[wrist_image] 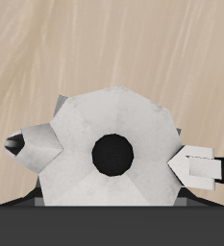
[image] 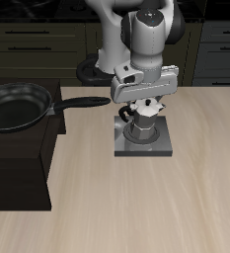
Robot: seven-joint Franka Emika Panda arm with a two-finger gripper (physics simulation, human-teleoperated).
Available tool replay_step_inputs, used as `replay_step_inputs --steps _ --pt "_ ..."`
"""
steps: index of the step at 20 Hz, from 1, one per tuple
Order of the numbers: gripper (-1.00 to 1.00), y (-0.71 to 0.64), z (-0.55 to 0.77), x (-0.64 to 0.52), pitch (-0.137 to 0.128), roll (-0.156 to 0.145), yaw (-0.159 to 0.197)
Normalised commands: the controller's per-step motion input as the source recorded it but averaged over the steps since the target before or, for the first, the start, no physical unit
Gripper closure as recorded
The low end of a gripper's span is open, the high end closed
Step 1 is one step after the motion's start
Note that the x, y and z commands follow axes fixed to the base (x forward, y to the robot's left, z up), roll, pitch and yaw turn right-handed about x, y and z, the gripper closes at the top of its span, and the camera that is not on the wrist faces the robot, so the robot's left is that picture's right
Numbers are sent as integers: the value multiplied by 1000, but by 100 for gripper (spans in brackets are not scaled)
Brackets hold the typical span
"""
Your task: Place the moka pot on the stove and turn on the stove
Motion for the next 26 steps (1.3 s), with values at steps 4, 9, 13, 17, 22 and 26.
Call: replay_step_inputs --steps 4,9,13,17,22,26 --pt "100 43 -56 25 12 -2 11" --pt "100 51 -86 -38 18 15 22" --pt "100 -40 7 63 -5 -11 14" --pt "-100 16 -72 23 27 0 -2" --pt "-100 -40 -58 18 15 -20 7" --pt "-100 -59 -1 17 10 -22 0"
